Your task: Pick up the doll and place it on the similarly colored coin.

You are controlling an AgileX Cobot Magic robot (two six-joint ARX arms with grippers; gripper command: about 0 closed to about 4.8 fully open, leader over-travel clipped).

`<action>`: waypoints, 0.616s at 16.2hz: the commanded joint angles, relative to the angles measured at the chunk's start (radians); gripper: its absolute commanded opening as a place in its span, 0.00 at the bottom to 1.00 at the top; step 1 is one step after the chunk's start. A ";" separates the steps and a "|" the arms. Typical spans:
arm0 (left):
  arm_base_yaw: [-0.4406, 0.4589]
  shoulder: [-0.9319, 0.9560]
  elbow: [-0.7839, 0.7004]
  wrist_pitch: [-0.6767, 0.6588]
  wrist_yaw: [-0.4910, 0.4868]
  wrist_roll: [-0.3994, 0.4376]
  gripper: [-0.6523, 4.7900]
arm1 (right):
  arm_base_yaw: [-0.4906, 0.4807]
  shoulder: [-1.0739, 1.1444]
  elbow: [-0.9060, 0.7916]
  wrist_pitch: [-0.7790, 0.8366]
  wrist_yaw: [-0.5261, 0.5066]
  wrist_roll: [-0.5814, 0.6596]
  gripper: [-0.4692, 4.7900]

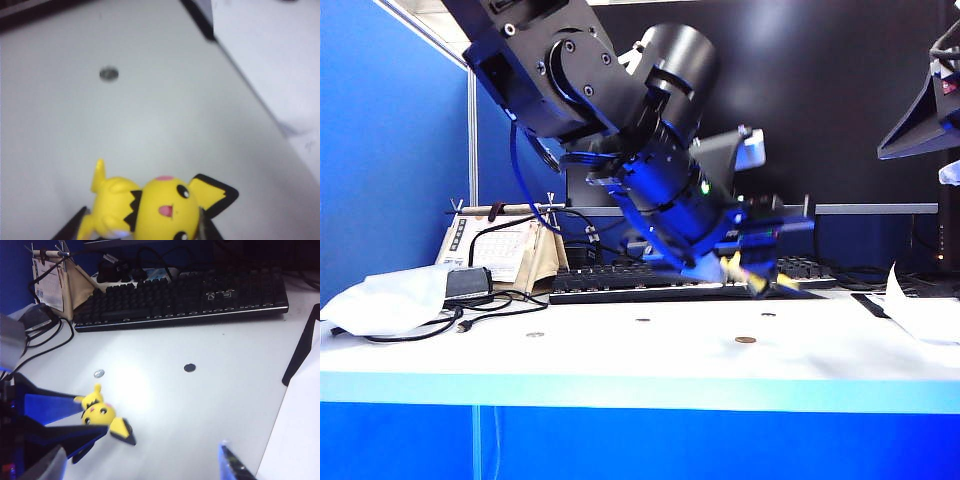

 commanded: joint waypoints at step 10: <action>0.053 0.113 0.004 0.143 0.066 0.017 0.11 | 0.000 -0.003 0.005 0.019 -0.039 0.031 0.83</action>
